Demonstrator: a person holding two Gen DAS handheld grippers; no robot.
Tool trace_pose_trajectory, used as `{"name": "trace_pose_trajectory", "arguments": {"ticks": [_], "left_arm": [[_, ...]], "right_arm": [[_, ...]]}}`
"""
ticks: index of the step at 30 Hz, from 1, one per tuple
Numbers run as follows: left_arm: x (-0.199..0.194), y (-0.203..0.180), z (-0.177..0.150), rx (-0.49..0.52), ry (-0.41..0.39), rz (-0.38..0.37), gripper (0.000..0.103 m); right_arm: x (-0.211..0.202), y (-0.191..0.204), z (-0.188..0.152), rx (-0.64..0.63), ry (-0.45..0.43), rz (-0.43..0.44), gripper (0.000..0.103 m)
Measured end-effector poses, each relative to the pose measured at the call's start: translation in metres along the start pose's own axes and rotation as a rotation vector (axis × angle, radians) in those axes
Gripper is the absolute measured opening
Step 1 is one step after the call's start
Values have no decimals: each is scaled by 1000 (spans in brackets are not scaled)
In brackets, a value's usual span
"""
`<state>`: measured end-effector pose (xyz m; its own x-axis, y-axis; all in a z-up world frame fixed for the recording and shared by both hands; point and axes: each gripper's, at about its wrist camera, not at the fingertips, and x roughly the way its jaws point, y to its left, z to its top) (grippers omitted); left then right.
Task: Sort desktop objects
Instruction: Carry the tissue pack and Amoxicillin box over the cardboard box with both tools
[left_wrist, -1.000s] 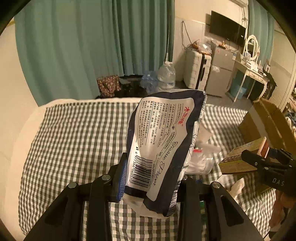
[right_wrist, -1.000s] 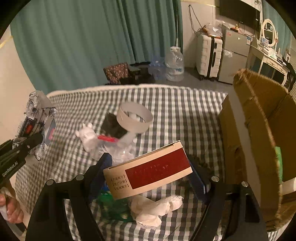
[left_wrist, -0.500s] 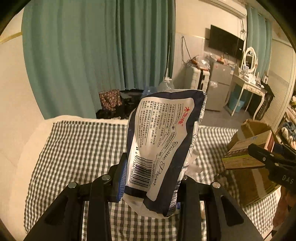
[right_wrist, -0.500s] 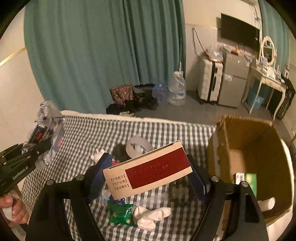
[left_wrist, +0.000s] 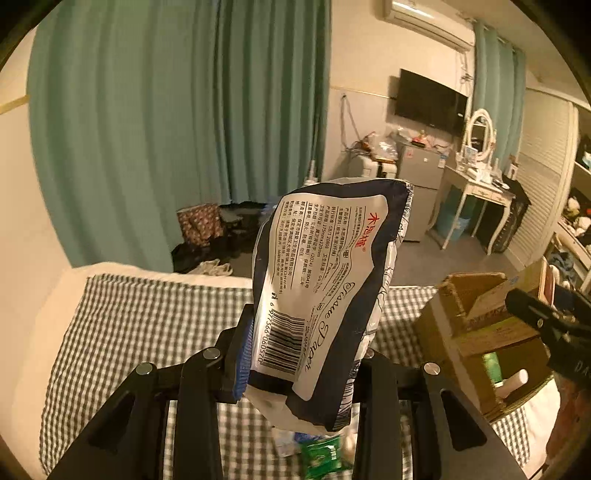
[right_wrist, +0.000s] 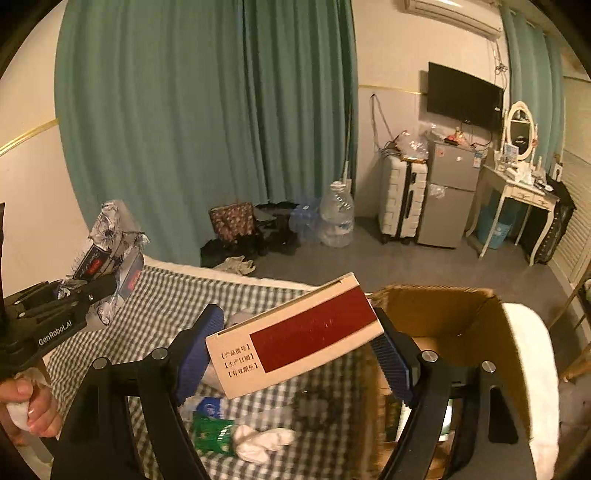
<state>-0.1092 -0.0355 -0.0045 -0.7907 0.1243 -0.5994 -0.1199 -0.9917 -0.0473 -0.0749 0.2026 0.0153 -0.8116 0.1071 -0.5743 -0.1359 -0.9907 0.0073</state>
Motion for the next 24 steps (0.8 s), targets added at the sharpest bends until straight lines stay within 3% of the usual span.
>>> {"name": "trace_pose_trajectory", "arguments": {"ticks": [12, 24], "left_arm": [[1, -81, 34, 25, -49, -119, 34], [47, -168, 32, 81, 7, -228, 34]], "right_arm": [[-34, -72, 15, 60, -56, -67, 79], [-25, -144, -9, 131, -4, -149, 79]]}}
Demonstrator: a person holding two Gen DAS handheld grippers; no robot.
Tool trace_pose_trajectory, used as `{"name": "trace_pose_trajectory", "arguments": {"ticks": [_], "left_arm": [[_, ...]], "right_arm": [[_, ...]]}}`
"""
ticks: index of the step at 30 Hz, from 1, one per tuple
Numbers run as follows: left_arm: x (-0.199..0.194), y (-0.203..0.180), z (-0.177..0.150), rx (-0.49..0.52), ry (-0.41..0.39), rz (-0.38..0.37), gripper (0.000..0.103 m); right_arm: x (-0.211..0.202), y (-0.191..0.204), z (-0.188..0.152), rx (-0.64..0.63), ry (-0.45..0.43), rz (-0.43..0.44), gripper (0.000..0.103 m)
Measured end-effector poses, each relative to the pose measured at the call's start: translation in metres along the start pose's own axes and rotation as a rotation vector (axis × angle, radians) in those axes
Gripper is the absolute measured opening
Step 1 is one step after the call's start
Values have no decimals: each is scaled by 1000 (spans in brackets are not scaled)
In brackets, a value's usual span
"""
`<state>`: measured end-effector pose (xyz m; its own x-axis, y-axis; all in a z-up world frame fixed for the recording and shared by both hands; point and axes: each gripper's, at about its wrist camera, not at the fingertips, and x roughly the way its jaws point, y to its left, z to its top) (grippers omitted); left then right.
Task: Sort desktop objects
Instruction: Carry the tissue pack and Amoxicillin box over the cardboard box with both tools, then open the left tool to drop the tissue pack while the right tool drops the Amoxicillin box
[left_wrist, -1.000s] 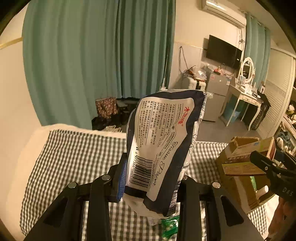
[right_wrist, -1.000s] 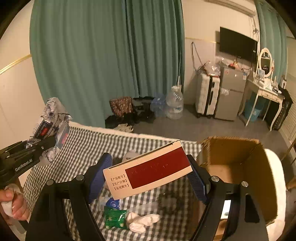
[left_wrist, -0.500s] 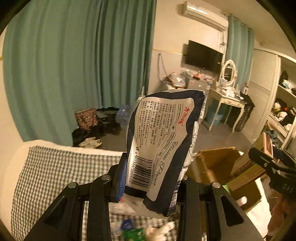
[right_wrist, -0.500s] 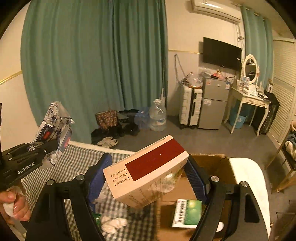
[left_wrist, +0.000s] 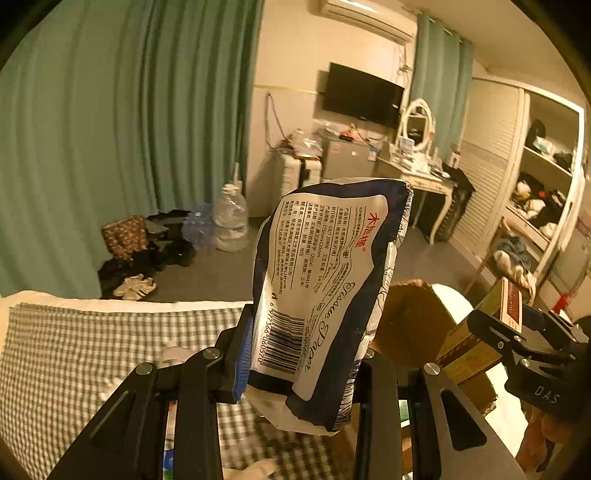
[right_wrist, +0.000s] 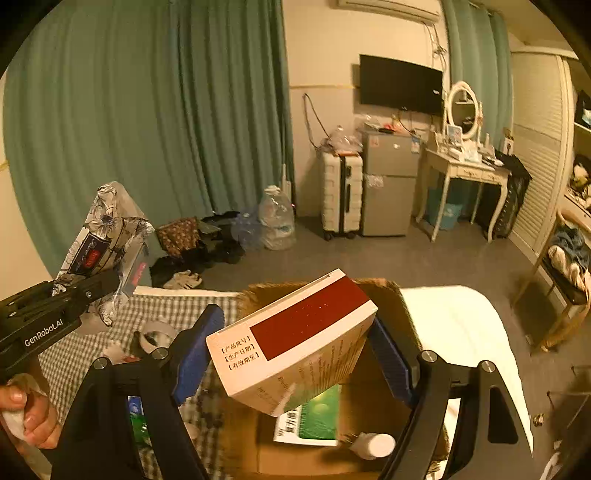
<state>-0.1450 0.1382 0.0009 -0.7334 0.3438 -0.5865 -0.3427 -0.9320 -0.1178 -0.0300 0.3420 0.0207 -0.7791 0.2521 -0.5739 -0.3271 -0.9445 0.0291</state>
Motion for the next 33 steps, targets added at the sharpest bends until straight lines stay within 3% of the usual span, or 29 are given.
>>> {"name": "trace_pose_trajectory", "arguments": {"ticks": [17, 19, 22, 27, 33], "left_arm": [[99, -91, -33, 125, 189, -106, 35], [103, -99, -37, 155, 209, -88, 46], [98, -103, -34, 140, 228, -90, 53], [76, -91, -20, 107, 179, -107, 79], [56, -77, -8, 65, 146, -83, 82]], "right_arm": [[57, -62, -44, 40, 162, -73, 79], [60, -64, -48, 47, 181, -40, 79], [65, -60, -46, 33, 190, -32, 80], [53, -61, -42, 87, 144, -45, 86], [30, -61, -35, 95, 114, -61, 87]]}}
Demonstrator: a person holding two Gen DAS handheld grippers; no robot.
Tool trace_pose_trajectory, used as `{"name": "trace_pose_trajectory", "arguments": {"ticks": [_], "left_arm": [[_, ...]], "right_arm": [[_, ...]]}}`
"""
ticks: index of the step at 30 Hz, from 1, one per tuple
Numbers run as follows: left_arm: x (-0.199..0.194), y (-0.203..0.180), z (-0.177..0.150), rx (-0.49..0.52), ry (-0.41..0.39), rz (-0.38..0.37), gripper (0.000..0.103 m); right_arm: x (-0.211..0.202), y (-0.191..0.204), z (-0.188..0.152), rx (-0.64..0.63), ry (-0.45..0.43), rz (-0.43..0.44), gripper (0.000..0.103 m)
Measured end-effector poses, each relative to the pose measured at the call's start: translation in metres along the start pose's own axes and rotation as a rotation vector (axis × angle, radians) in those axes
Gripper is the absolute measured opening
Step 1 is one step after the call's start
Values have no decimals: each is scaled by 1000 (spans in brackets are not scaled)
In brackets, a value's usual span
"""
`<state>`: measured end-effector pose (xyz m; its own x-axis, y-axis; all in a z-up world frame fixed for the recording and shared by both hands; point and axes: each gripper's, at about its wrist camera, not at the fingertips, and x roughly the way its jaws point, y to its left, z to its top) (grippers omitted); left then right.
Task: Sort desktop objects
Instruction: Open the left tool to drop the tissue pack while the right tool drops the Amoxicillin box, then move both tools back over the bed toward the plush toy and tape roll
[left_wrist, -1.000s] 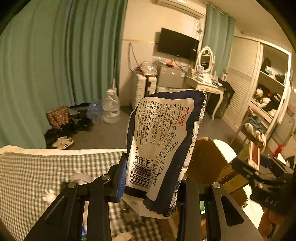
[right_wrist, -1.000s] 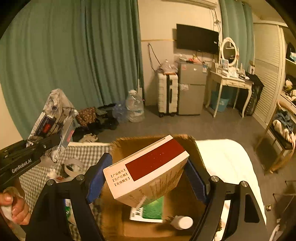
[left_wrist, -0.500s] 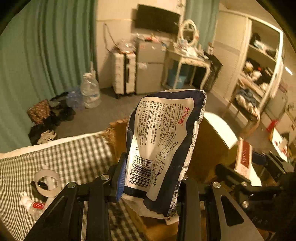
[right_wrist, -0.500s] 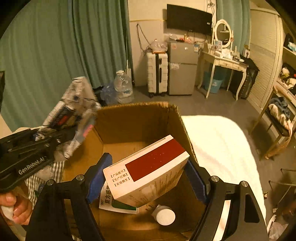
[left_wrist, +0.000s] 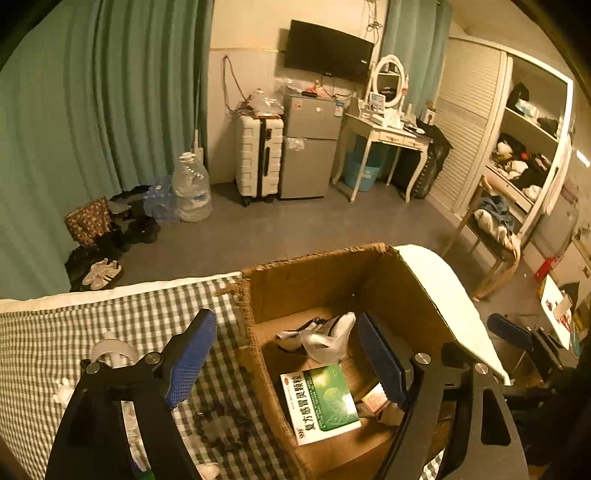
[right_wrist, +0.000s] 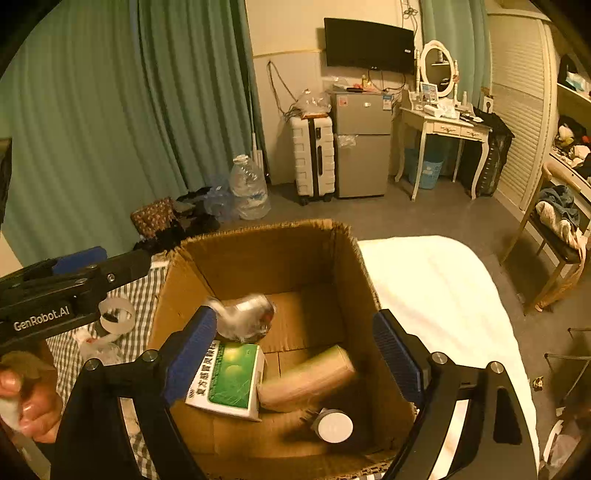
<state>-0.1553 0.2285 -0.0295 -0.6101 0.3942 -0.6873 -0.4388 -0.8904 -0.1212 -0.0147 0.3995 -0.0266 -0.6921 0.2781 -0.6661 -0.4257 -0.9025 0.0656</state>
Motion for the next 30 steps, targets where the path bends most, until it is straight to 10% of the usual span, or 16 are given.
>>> {"name": "trace_pose_trajectory", "arguments": {"ticks": [13, 30], "left_arm": [[-71, 64, -5, -35, -130, 170, 100], [-146, 249, -39, -226, -259, 407, 103]], "right_arm": [[-12, 40, 27, 0, 0, 29, 89], [-6, 142, 38, 27, -71, 126, 95]]}}
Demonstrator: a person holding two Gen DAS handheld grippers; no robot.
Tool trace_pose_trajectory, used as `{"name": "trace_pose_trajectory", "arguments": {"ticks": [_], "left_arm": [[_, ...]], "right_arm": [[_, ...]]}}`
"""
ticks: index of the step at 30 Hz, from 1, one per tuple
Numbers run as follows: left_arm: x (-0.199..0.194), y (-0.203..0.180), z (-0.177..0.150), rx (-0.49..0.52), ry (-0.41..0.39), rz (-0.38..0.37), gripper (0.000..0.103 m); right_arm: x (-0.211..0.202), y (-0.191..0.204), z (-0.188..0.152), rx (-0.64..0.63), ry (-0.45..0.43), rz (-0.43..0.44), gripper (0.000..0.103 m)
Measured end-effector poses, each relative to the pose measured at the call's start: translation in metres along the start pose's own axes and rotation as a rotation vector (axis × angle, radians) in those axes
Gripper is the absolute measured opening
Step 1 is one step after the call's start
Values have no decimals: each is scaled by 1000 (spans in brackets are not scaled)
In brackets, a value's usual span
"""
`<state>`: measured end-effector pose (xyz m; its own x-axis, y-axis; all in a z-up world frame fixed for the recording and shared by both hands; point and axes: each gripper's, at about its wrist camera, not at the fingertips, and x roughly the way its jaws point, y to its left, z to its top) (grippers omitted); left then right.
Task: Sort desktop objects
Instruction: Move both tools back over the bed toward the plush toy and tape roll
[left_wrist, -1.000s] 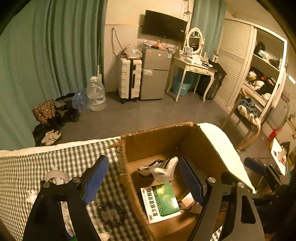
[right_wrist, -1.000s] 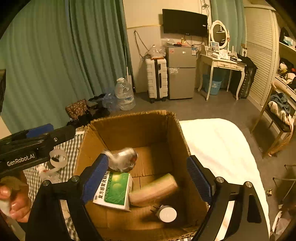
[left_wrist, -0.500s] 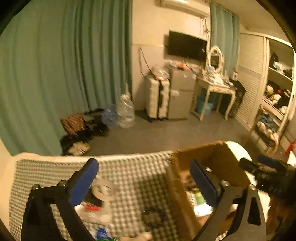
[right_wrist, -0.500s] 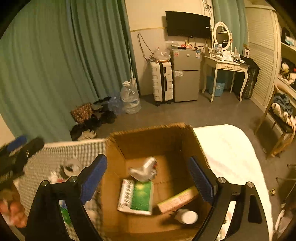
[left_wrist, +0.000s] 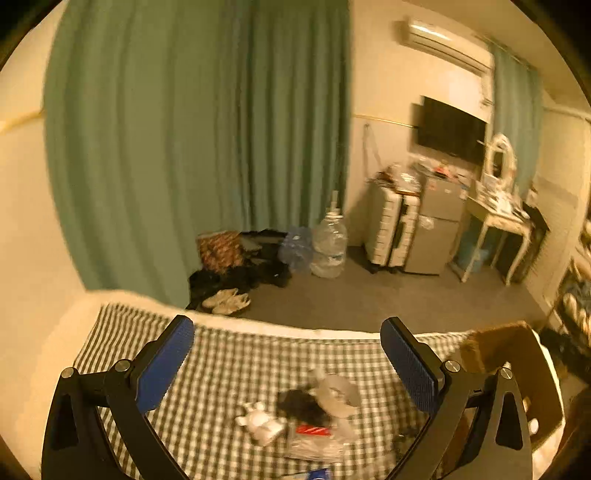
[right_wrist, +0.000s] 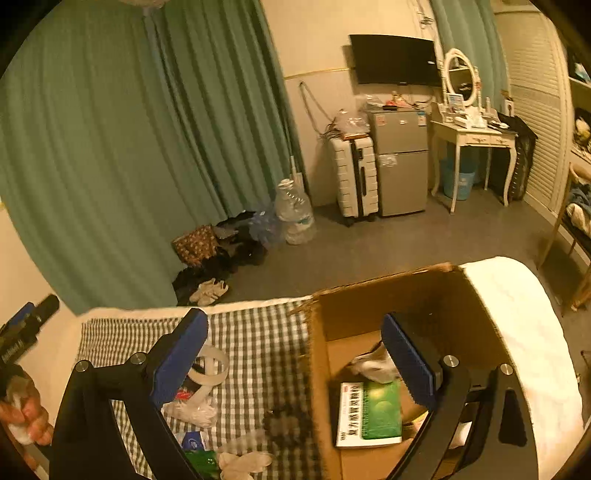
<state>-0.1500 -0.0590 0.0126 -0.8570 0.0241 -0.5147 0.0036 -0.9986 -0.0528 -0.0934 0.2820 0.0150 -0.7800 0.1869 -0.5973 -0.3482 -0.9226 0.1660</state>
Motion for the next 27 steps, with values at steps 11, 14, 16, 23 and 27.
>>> {"name": "trace_pose_trajectory", "arguments": {"ticks": [11, 14, 16, 23, 27], "left_arm": [[49, 55, -51, 18, 89, 44, 103], [64, 60, -72, 39, 134, 32, 103], [72, 59, -82, 65, 154, 29, 103], [89, 64, -93, 38, 189, 16, 103], [104, 71, -100, 17, 221, 9, 103]], "right_arm": [[50, 72, -38, -58, 67, 53, 95], [63, 84, -57, -118, 80, 54, 95], [74, 89, -66, -134, 108, 54, 95], [99, 104, -80, -126, 148, 66, 95], [111, 117, -92, -143, 169, 77, 95]]}}
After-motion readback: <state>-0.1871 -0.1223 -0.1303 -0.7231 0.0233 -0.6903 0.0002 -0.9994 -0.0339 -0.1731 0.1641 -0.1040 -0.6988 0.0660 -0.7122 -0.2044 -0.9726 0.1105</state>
